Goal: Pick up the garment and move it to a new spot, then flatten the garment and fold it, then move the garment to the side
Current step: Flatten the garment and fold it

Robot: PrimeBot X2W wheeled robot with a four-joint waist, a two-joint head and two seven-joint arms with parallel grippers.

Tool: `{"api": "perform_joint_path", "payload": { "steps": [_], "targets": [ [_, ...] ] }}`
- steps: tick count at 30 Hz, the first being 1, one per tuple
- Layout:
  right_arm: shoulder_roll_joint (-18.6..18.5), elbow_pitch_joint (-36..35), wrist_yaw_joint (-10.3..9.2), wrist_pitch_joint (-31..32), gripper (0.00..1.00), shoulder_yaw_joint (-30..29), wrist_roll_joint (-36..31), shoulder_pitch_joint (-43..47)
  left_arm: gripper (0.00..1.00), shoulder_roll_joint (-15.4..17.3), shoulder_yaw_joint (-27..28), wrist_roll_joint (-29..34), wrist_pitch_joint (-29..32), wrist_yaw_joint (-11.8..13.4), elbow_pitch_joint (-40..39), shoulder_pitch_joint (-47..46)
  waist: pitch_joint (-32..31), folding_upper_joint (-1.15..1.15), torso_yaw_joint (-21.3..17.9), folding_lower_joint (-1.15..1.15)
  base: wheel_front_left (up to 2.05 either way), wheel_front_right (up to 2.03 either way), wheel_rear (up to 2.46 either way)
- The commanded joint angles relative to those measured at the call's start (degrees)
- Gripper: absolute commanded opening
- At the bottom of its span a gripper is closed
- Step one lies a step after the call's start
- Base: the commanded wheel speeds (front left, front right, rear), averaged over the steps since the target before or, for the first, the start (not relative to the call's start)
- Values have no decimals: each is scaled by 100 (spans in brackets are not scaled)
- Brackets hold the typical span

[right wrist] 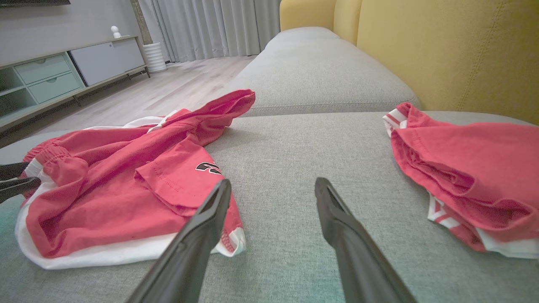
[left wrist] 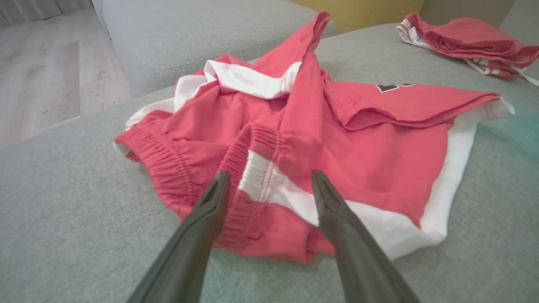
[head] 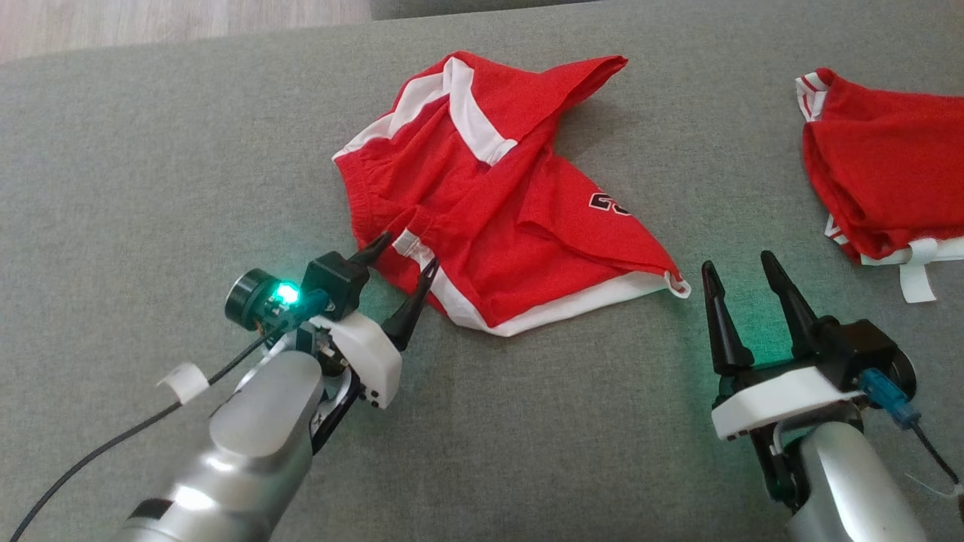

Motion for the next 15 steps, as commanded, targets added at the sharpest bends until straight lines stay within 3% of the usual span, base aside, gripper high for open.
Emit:
{"api": "perform_joint_path", "payload": {
  "steps": [1,13,14,15],
  "targets": [
    [33,-143,-5,-63,100,132,-57,-154,100,148,114,-50,-27,10,-90,-301,6,0,1,0,0,0,0],
    [35,-116,-5,-63,100,191,-48,-204,100,205,-334,-444,23,10,77,-527,42,0,-47,0,0,0,0],
    [36,-110,-5,-63,100,196,-48,-201,76,216,-387,-458,30,10,88,-543,36,0,-51,0,0,0,0],
    [37,-106,-5,-63,100,199,-47,-199,33,229,-449,-454,35,10,99,-562,33,0,-52,0,0,0,0]
  ]
}}
